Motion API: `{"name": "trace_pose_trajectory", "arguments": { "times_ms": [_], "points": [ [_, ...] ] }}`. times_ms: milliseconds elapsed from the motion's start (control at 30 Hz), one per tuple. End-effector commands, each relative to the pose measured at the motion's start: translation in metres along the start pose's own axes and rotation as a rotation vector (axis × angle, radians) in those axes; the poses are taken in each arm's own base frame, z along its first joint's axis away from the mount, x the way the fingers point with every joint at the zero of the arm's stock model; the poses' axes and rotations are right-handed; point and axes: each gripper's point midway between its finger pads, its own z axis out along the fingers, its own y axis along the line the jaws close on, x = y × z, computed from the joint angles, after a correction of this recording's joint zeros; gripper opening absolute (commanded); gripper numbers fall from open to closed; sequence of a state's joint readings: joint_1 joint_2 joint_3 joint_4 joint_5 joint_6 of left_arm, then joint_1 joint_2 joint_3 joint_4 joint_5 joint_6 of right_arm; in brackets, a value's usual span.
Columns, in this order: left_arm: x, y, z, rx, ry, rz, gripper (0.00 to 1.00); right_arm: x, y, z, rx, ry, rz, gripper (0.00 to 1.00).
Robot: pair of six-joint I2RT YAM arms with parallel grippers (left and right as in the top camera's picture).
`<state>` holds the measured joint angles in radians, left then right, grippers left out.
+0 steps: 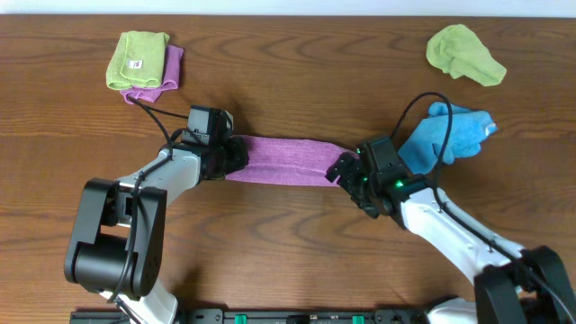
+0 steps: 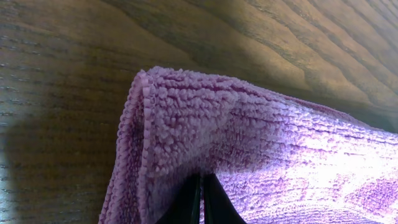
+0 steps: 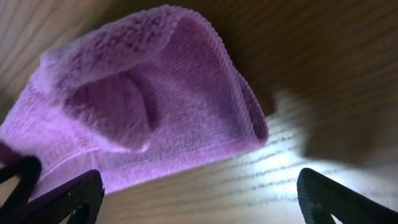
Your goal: Fold the cloth
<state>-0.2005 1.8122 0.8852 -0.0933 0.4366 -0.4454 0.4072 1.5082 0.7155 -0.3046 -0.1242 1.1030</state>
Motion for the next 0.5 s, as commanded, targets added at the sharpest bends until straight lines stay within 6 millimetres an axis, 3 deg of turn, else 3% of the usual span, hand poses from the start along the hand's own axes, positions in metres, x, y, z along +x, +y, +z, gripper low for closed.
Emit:
{"name": "trace_pose_trajectory", "arguments": {
  "times_ms": [0,233,300,400,467],
  "points": [
    [-0.003,0.008,0.004,-0.048,-0.009,-0.004,0.06,-0.003,-0.006,0.013,0.015,-0.002,0.041,0.99],
    [-0.002,0.009,0.004,-0.055,-0.005,-0.006,0.06,-0.011,-0.003,0.033,-0.001,-0.031,0.078,0.98],
    [-0.001,0.010,0.004,-0.059,0.002,-0.009,0.06,-0.012,-0.004,0.038,0.004,-0.032,0.078,0.85],
    [0.002,0.012,0.004,-0.065,0.011,-0.013,0.06,-0.012,-0.003,0.048,-0.004,-0.034,0.074,0.79],
    [0.003,0.012,0.004,-0.067,0.015,-0.015,0.06,-0.014,-0.003,0.053,-0.007,-0.039,0.073,0.70]
  ]
}}
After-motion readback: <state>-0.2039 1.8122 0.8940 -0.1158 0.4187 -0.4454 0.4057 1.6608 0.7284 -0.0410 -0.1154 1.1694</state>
